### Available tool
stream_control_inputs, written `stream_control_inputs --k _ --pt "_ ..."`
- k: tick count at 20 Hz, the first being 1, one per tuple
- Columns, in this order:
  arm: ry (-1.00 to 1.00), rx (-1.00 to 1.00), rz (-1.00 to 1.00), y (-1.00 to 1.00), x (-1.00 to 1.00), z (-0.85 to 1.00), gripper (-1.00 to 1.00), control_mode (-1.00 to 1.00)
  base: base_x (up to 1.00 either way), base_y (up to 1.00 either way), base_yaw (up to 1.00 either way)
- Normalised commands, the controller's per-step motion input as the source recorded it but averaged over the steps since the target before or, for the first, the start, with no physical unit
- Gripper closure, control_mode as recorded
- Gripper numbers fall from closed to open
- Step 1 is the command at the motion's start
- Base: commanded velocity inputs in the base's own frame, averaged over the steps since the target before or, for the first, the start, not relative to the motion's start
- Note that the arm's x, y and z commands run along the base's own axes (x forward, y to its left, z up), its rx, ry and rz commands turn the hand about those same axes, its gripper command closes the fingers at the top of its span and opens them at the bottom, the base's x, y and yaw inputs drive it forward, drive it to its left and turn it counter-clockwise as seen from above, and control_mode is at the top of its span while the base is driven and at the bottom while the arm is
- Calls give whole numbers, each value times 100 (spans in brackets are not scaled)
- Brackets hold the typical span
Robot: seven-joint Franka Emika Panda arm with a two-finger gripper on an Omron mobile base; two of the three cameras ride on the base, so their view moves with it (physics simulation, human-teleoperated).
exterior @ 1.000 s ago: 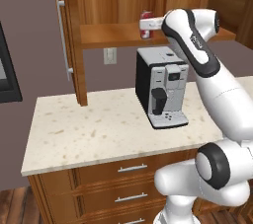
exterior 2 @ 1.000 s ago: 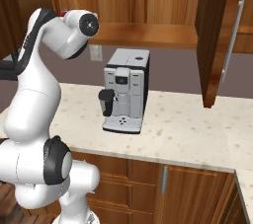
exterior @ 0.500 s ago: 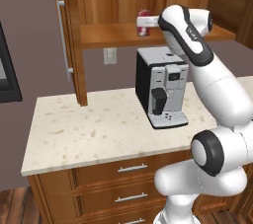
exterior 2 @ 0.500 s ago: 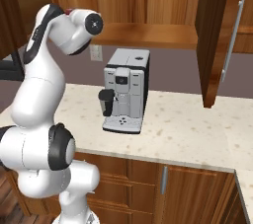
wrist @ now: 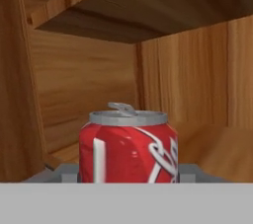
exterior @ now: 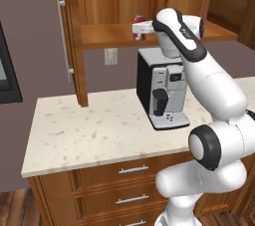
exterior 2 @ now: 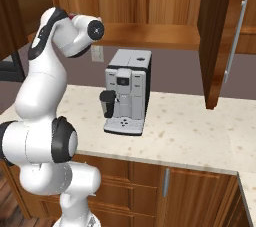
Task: Pick the can, can from the counter and place them in the open cabinet.
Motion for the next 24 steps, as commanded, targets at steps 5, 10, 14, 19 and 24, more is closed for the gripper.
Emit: stream_control_inputs --k 5,10,14,19,24 --pt "-1 -13 3 13 23 -11 100 -100 0 0 0" --pt "0 -2 0 12 29 -11 100 -100 0 0 0" --pt "0 1 0 11 32 -9 100 -100 0 0 0" --pt "0 4 0 10 34 -13 100 -100 0 0 0" --pt "-1 3 0 12 41 -17 100 -100 0 0 0"
